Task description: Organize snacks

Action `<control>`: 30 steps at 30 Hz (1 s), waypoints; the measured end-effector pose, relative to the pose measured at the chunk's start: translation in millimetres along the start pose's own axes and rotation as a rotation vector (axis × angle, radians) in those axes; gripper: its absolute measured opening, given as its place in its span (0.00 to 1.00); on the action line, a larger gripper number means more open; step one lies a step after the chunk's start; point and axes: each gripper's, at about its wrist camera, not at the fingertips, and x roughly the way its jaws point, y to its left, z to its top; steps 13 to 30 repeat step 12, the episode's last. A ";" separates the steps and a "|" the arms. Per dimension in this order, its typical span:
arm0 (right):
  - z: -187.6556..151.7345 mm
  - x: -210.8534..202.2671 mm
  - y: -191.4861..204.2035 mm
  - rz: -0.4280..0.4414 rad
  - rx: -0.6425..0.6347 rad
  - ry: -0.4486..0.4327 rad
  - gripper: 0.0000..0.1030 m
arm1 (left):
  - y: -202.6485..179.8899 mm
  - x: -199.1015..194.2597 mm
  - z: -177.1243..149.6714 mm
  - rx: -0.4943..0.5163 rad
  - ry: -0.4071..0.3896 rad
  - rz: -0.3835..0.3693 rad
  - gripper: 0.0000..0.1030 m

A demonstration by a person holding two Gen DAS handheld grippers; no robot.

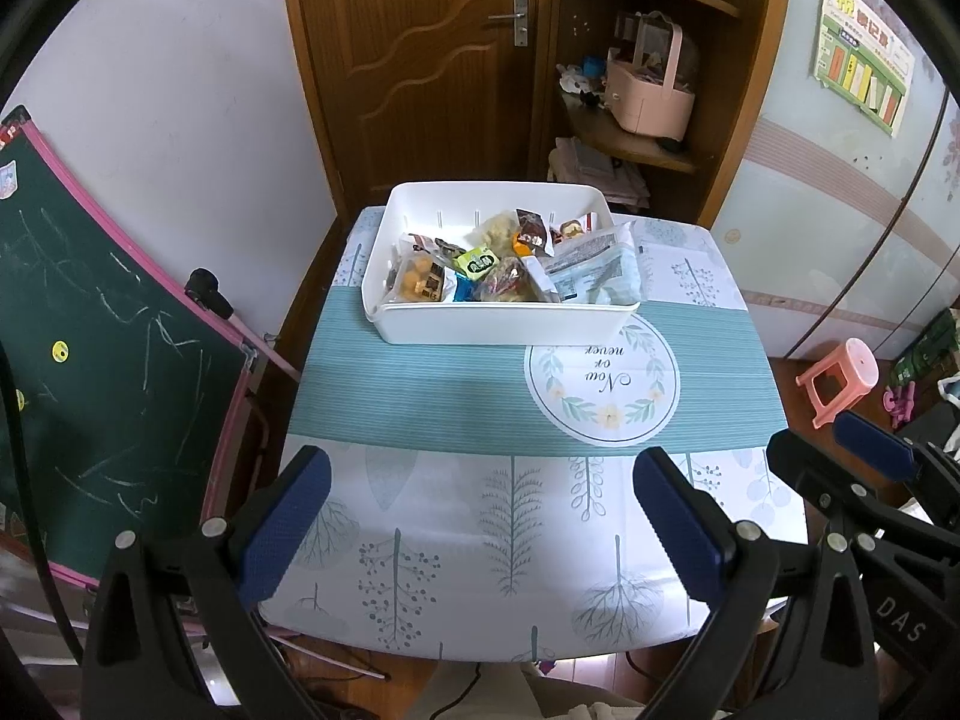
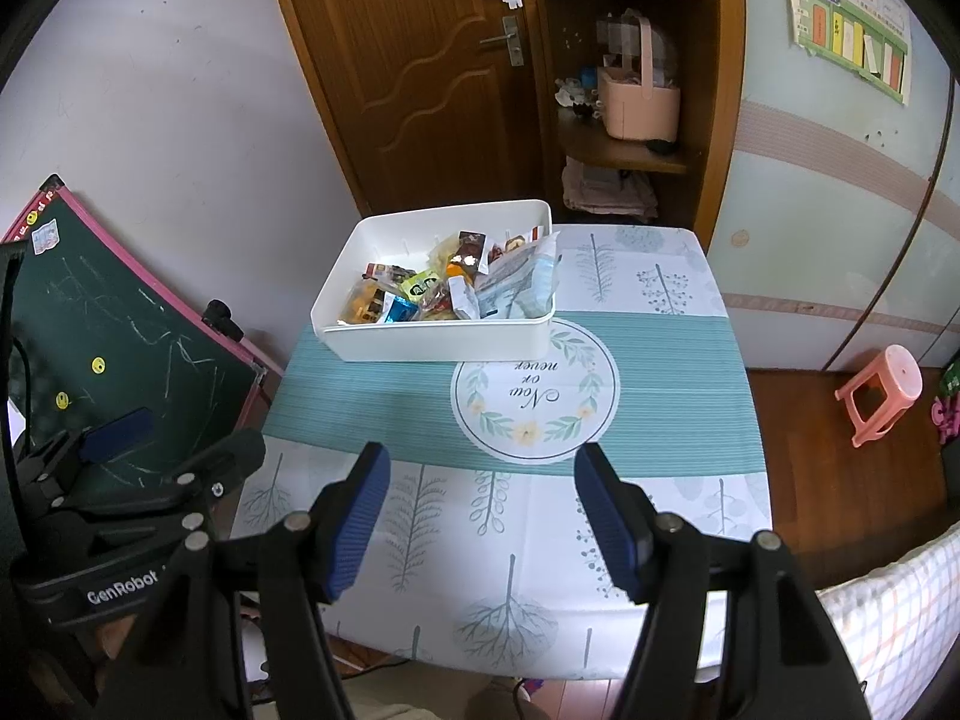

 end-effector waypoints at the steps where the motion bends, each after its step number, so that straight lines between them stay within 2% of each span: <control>1: -0.2 0.0 0.3 0.000 0.000 0.000 0.62 | -0.2 0.0 0.0 0.000 0.000 0.000 0.98; 30: -2.7 1.4 2.8 0.001 0.002 0.003 0.62 | -1.2 2.0 -3.1 0.005 0.008 0.000 0.98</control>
